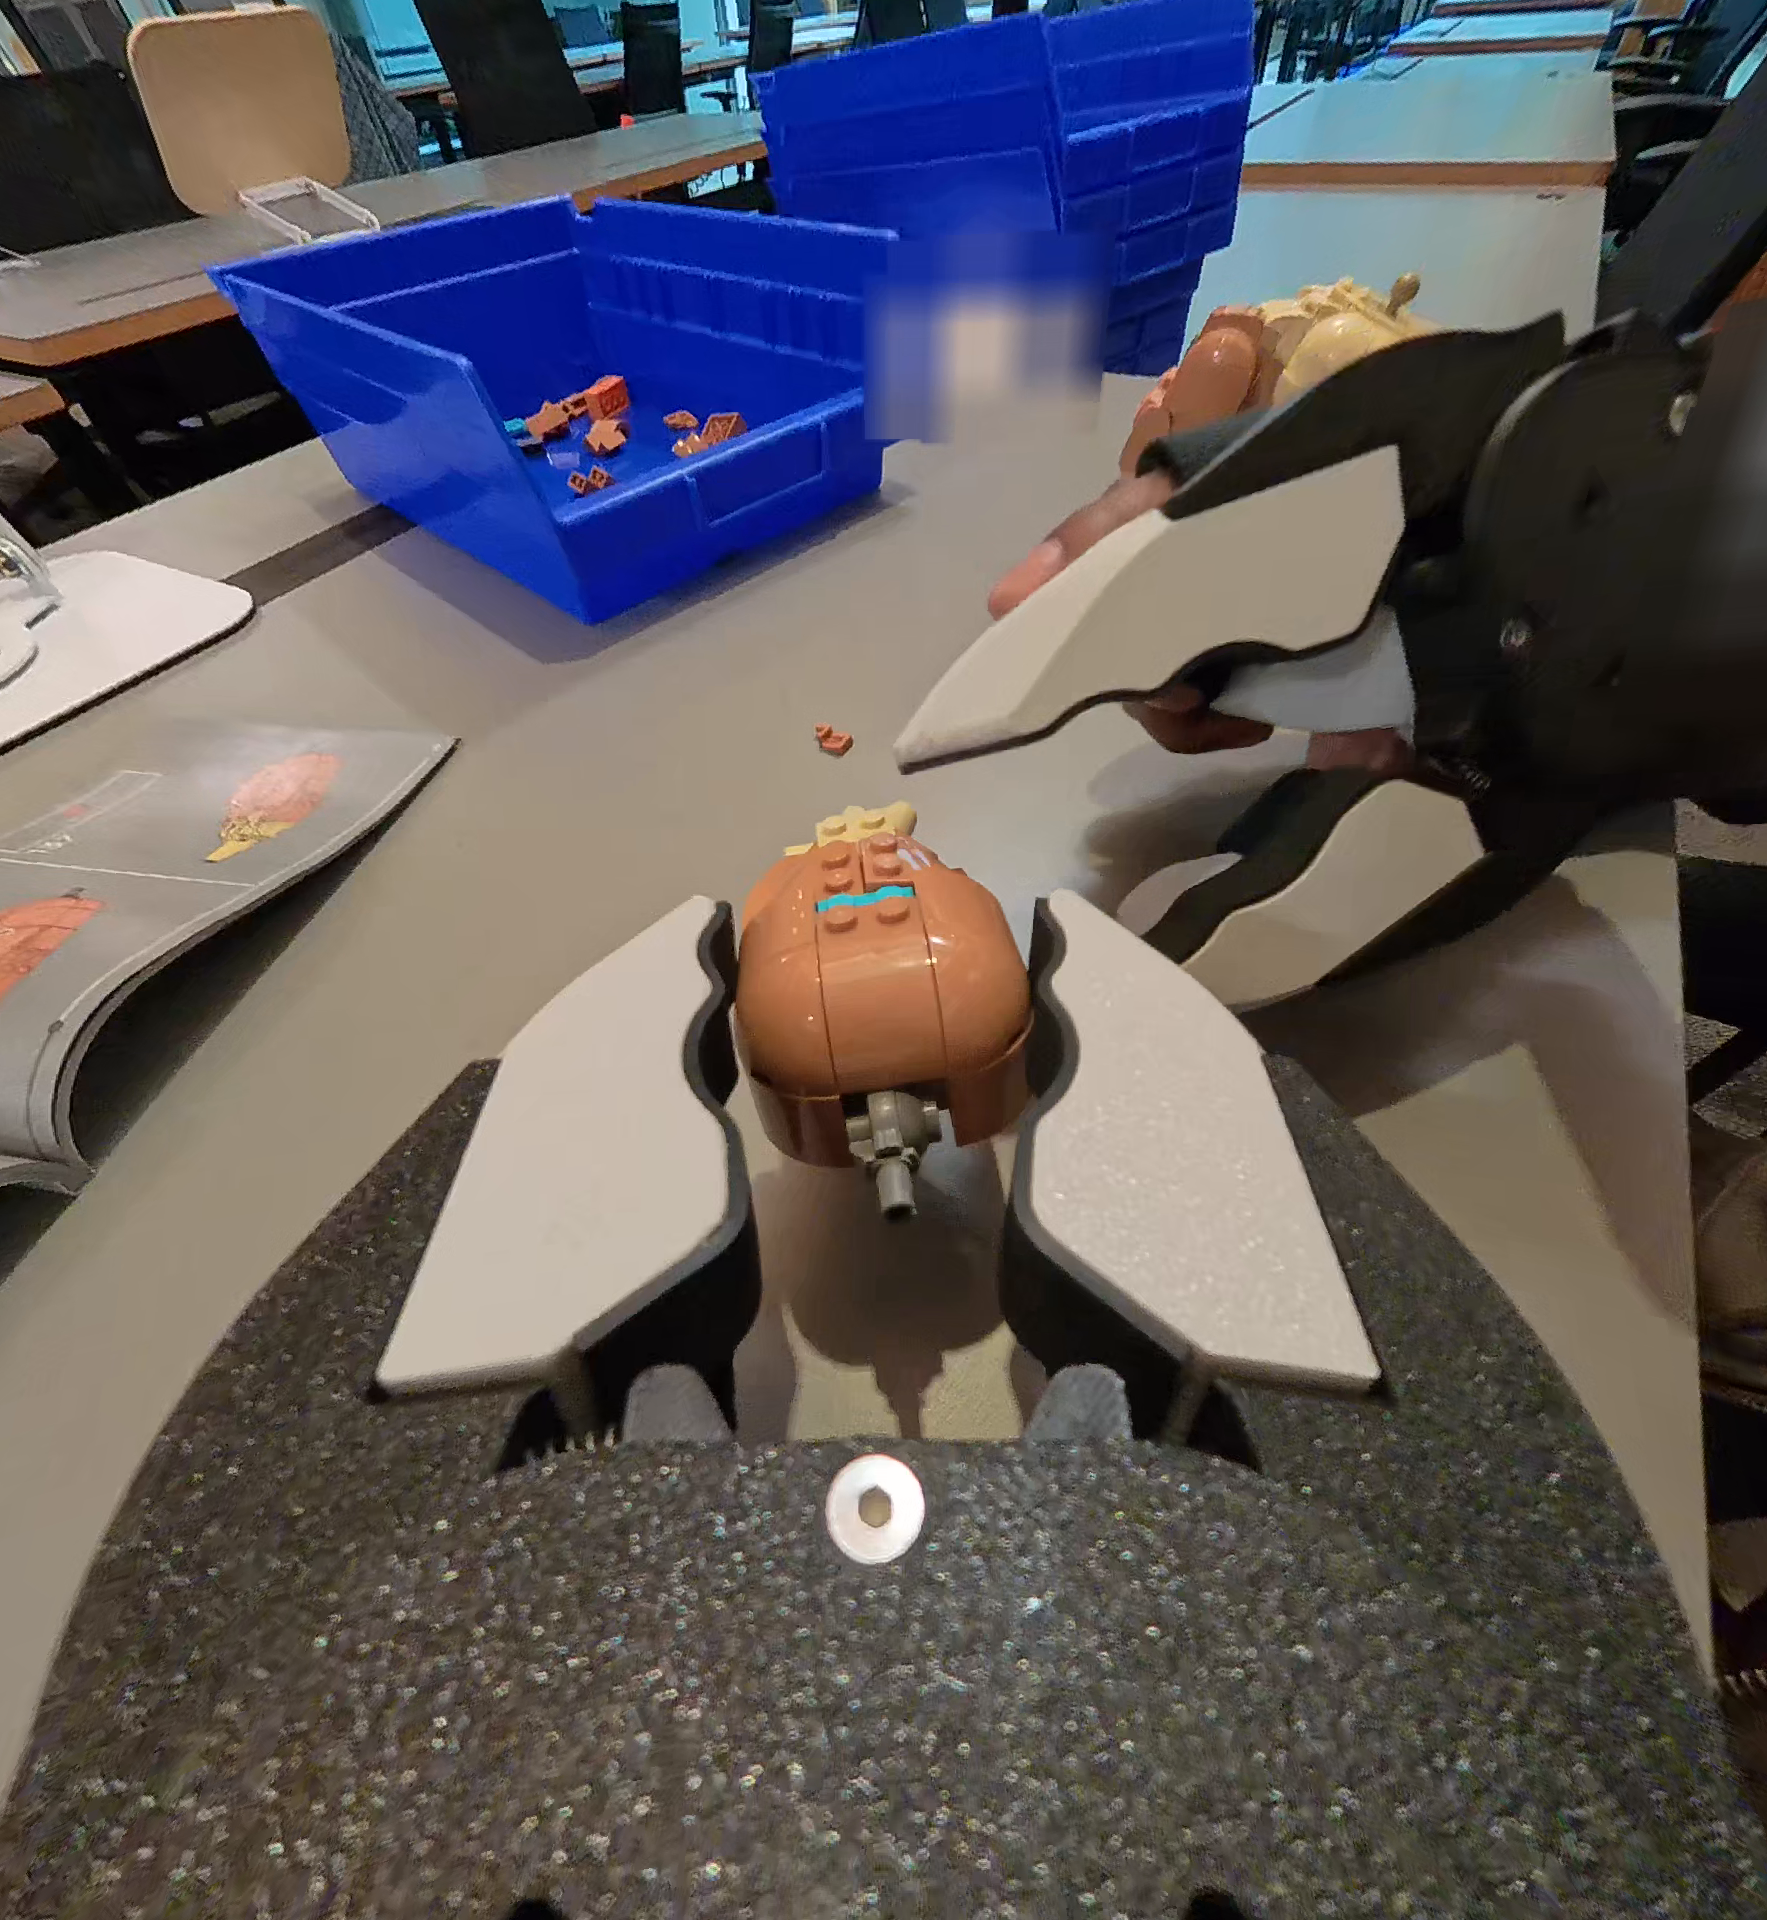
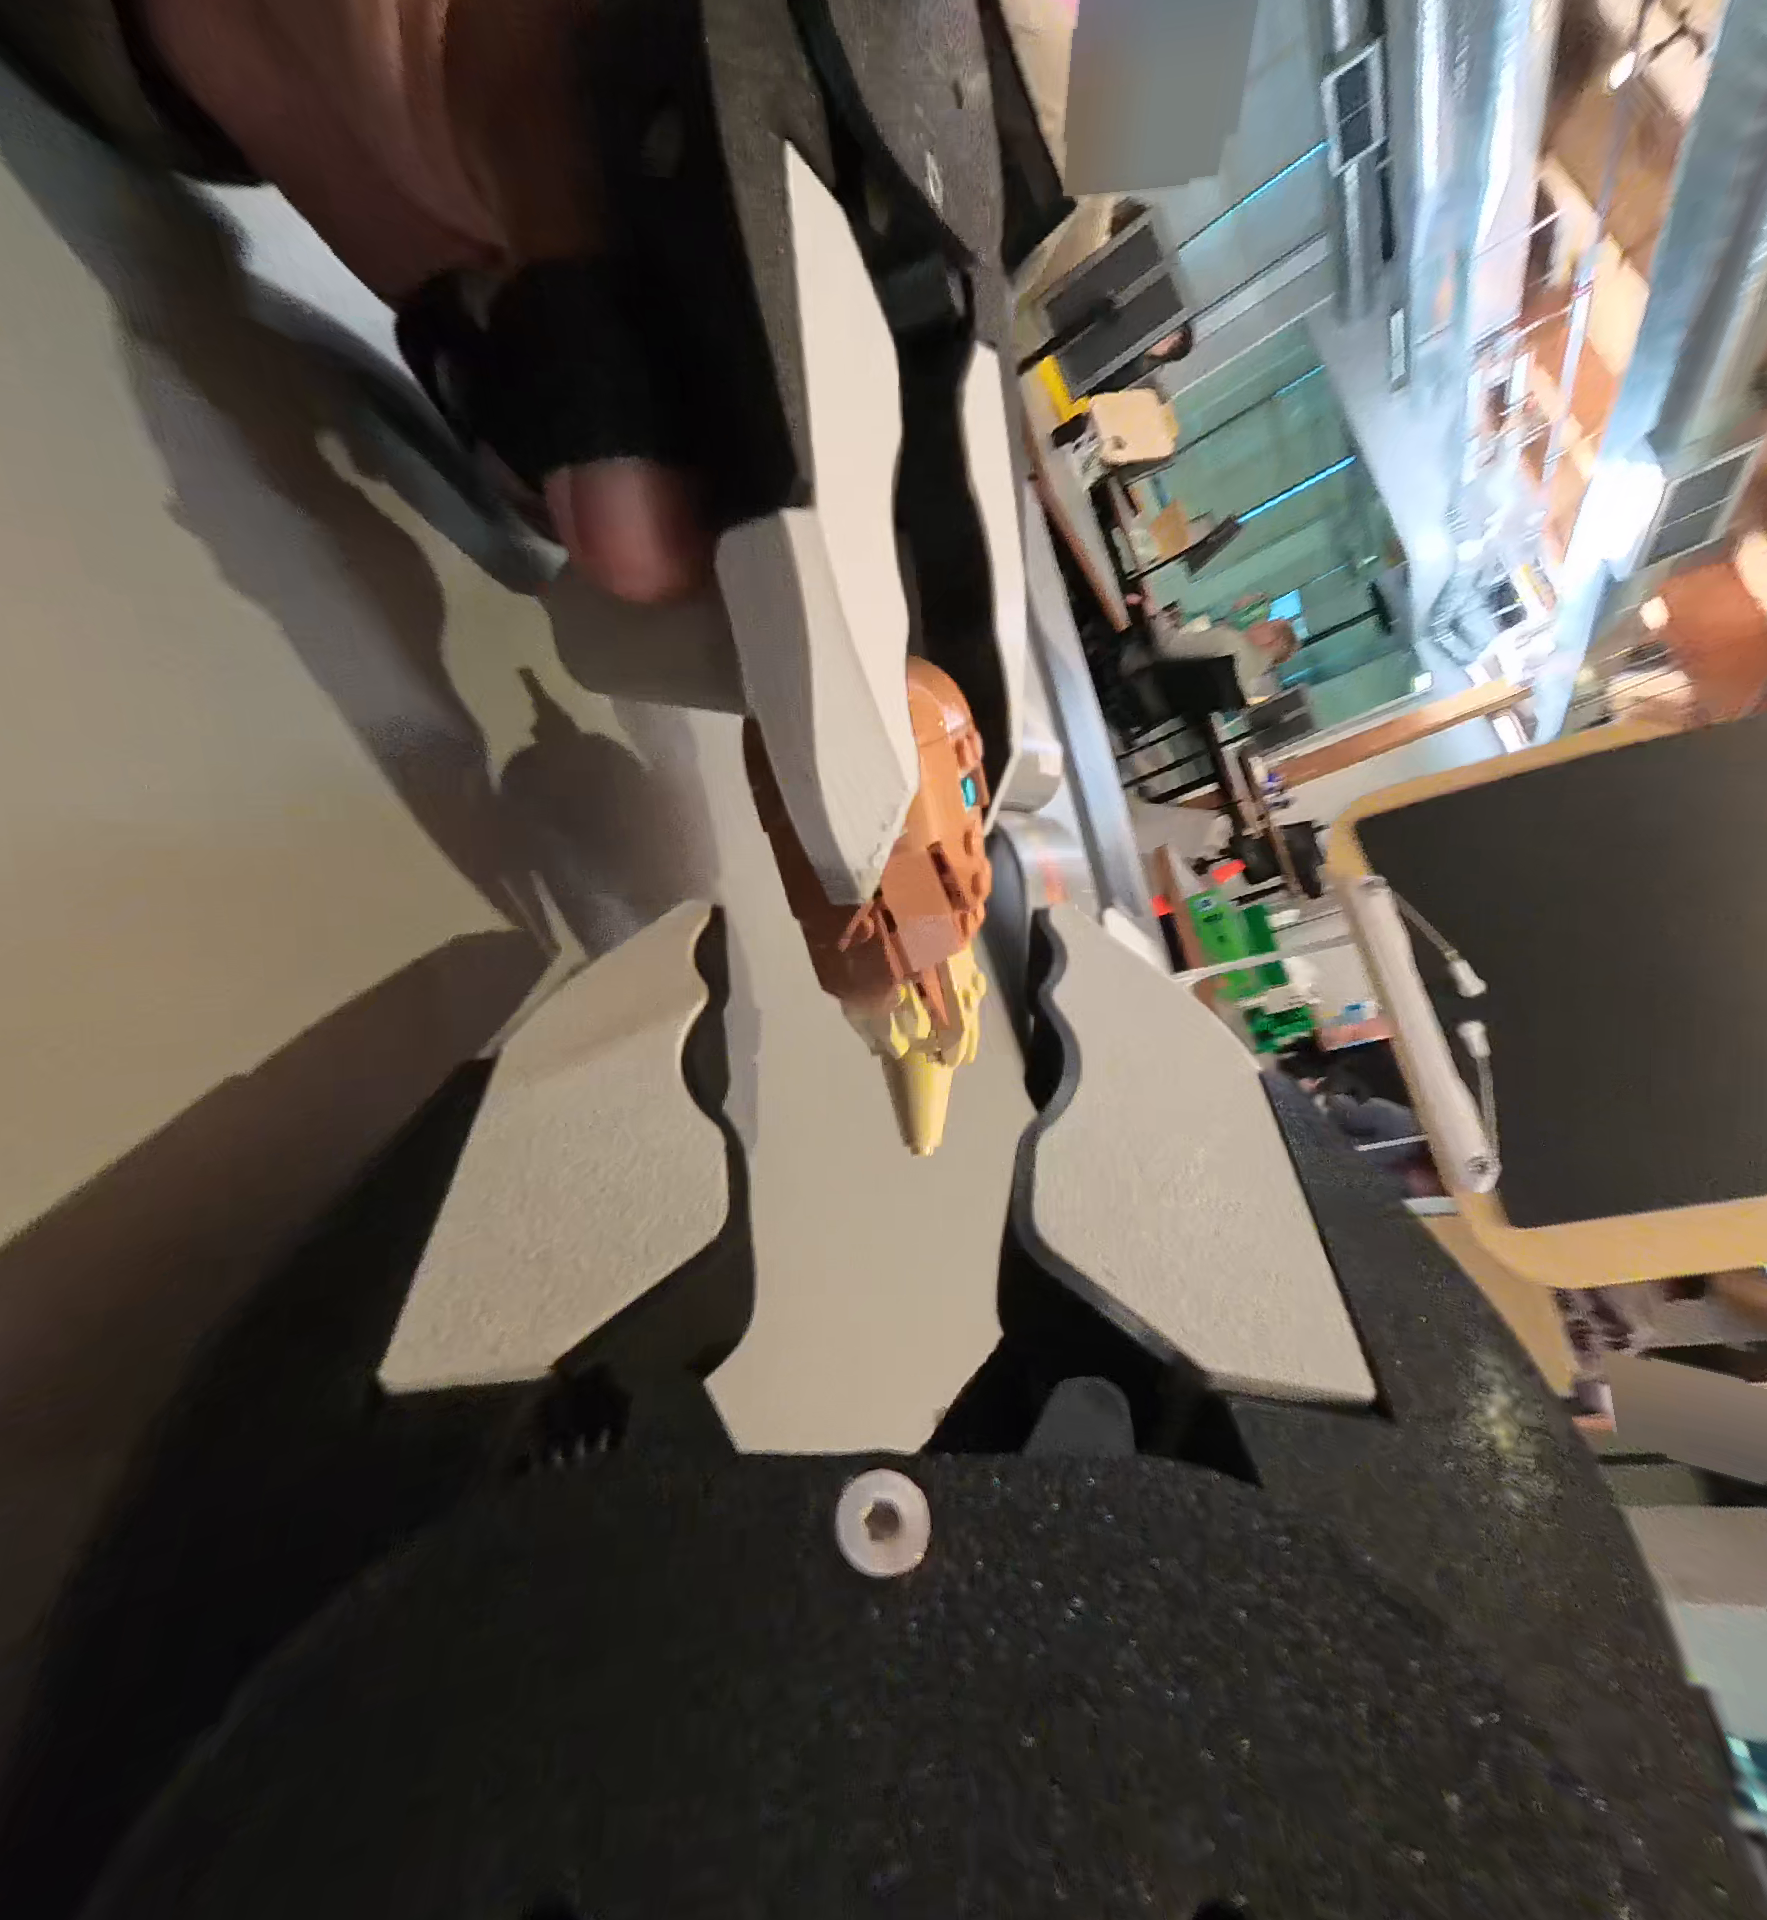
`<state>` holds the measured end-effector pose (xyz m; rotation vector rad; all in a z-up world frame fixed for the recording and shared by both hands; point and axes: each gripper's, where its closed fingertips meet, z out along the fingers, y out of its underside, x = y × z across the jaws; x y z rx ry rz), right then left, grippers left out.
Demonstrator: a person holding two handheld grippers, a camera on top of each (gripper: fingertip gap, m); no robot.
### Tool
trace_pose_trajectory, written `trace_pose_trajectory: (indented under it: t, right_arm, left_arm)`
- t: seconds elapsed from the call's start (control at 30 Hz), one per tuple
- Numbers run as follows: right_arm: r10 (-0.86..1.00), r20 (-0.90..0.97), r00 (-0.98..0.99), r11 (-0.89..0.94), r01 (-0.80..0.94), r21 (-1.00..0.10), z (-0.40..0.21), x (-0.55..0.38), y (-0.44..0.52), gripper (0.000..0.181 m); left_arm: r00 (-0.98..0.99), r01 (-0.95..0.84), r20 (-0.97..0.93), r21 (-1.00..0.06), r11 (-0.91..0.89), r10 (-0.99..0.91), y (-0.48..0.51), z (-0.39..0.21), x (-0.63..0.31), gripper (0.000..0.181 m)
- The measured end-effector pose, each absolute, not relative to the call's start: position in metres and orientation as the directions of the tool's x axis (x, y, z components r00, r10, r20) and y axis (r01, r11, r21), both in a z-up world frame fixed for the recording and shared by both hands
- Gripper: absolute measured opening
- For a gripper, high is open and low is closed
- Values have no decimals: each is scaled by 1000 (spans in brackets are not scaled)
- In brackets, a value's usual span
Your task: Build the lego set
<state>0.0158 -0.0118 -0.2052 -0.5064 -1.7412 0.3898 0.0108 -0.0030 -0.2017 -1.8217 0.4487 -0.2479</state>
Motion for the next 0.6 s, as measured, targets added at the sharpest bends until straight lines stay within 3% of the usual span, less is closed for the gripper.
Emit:
trace_pose_trajectory:
  t: [0.27,0.4,0.6]
  right_arm:
    - [465,873,-144,884,118,-452,-201,6,-13,56]
    - [424,896,-134,903,143,-406,-204,3,-10,42]
    - [350,930,-111,929,169,-330,-203,1,-7,39]
  left_arm:
    - [893,-171,-64,-964,-204,-446,-5,-194,17,54]
    - [888,-164,-59,-967,-195,-457,-5,-192,20,54]
    - [892,-177,-76,-966,-189,-445,-4,-192,18,54]
